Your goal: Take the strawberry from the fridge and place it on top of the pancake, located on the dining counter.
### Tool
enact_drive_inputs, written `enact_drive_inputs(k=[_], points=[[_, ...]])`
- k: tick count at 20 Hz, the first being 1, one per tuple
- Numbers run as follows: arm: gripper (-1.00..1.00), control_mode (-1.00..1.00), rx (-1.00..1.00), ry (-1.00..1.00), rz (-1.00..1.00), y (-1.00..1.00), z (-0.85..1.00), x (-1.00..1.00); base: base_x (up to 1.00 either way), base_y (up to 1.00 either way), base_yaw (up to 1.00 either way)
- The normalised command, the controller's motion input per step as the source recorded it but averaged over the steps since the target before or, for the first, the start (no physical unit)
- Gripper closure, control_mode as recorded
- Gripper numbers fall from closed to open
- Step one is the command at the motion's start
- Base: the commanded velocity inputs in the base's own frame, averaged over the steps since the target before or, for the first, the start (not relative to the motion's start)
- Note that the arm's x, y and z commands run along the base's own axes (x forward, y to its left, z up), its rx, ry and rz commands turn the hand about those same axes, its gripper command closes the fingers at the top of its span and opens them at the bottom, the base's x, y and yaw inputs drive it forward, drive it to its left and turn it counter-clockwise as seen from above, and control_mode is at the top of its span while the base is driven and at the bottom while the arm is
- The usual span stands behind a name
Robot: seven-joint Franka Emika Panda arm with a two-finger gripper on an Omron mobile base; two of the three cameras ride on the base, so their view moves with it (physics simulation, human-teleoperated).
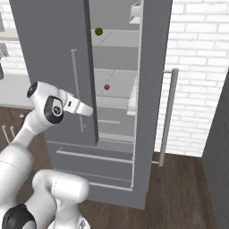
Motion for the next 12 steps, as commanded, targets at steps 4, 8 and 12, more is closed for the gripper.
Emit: enact_drive_inputs(k=[4,8,12], points=[[-1.00,-1.00,0.11,0.05,0.24,0.66,-0.05,0.25,0.00,0.00,0.00],[-1.00,-1.00,0.14,0.03,0.31,0.54,-0.05,0.39,0.00,0.00,0.00],[-1.00,-1.00,0.06,0.01,0.27,0.49,0.00,0.48,0.00,0.00,0.00]])
